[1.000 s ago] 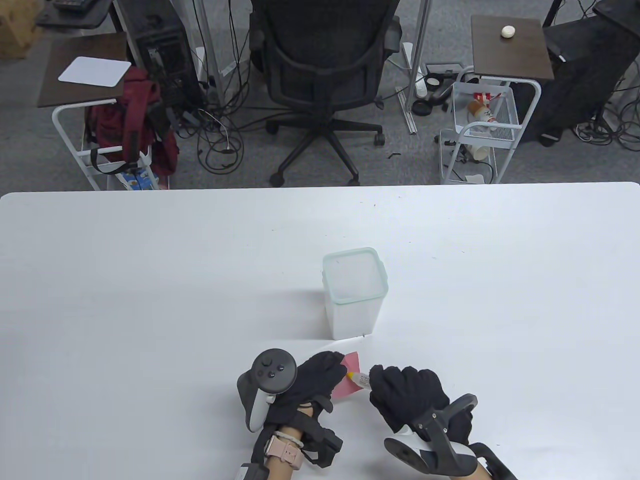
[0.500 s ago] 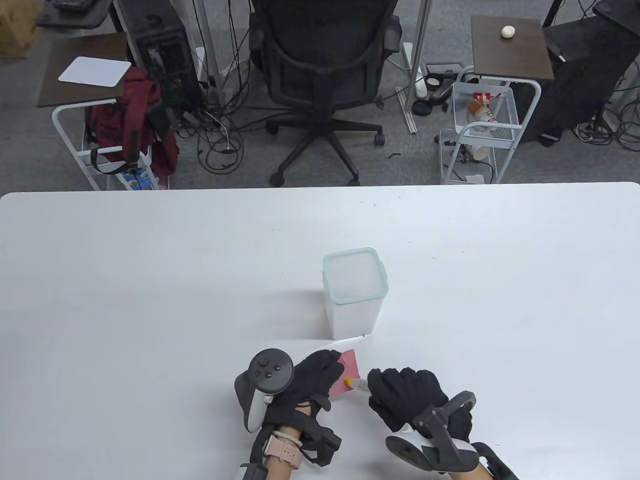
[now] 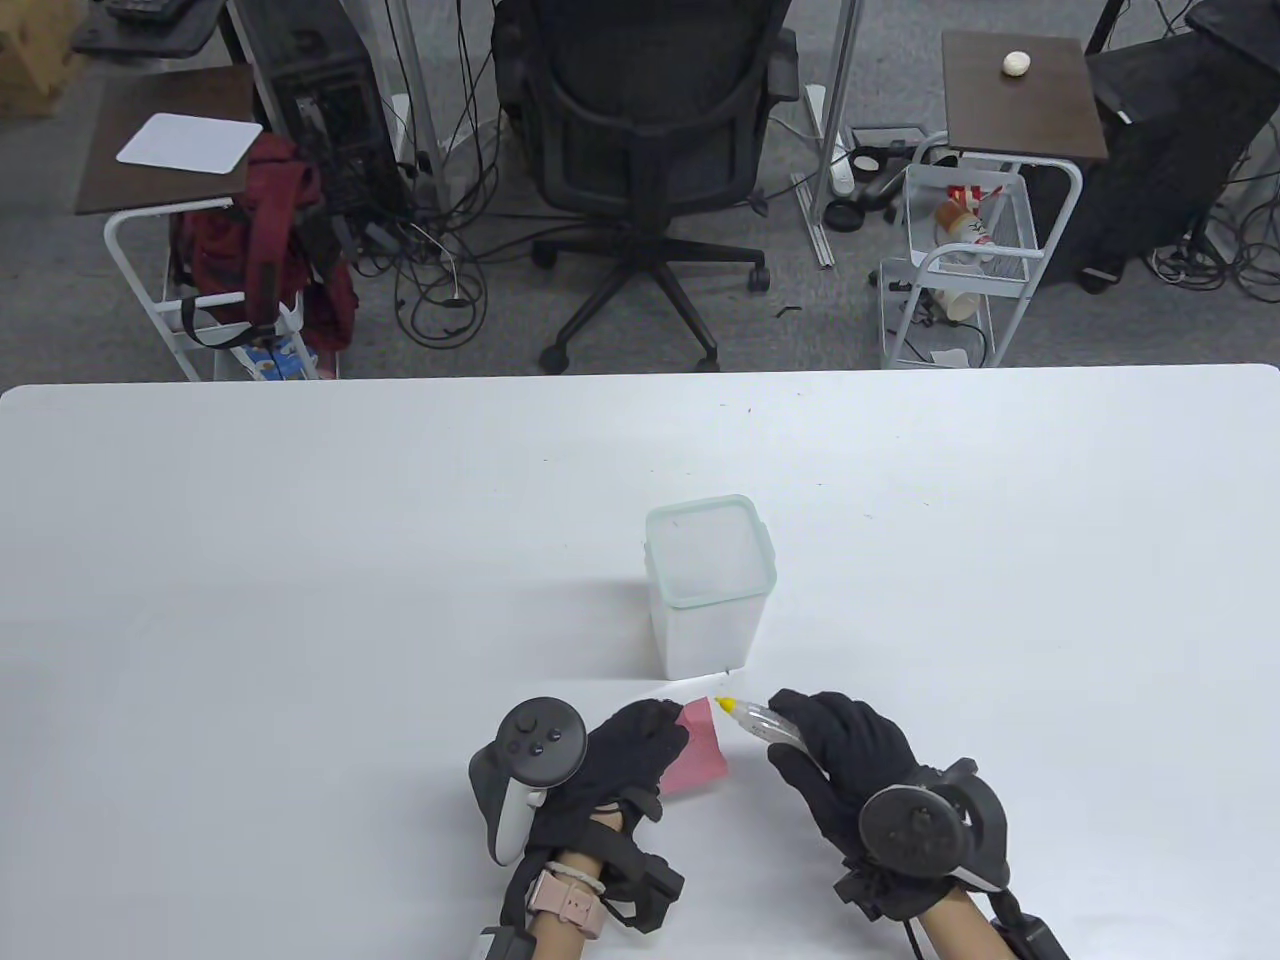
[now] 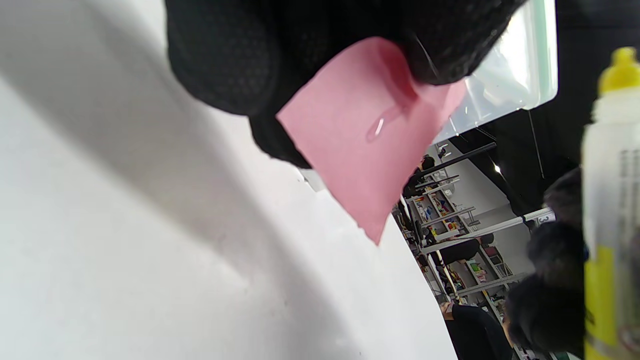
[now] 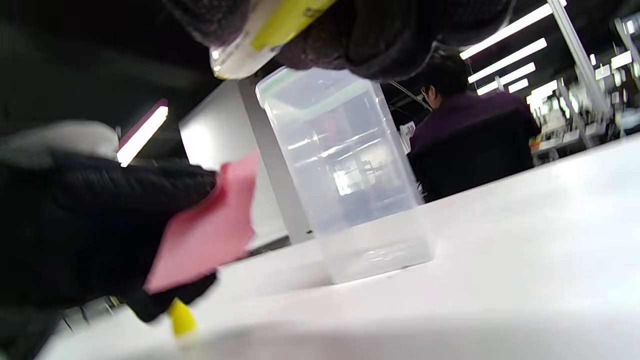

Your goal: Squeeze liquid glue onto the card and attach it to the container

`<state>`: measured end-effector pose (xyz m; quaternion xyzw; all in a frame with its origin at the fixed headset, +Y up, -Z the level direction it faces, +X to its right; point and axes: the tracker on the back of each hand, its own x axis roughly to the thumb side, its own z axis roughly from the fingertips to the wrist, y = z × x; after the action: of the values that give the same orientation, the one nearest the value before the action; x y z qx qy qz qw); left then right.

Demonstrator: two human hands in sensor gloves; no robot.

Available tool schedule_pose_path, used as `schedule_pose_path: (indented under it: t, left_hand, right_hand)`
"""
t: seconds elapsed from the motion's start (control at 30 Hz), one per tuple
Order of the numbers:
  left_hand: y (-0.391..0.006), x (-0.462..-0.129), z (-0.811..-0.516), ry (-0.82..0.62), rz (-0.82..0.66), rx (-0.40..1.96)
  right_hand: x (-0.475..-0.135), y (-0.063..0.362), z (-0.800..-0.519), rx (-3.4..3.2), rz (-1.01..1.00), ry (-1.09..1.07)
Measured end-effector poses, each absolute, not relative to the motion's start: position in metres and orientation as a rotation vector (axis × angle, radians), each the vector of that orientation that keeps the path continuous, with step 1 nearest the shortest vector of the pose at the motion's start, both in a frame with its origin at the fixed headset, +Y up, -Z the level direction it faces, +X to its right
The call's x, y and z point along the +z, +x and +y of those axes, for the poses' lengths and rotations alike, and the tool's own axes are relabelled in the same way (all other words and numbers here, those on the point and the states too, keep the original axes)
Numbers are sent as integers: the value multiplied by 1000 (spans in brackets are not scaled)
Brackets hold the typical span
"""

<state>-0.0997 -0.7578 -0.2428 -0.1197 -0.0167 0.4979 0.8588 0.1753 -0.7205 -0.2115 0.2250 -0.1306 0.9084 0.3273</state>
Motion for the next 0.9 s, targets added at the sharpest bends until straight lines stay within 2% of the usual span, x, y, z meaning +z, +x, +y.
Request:
schedule_pose_path:
  t: [0.27,0.43,0.9]
  left_hand:
    - [-102,-243,-758,-253,-35,1048]
    - [-102,-243,-758,-252,-35,1049]
    - [-102,-243,-758,-254,-45,1051]
  right_hand:
    - [-228,208,-738,1801,-296,306]
    - [-232,216,-745,1614,-299,257]
    - [-253,225,-772,1741,-155,91]
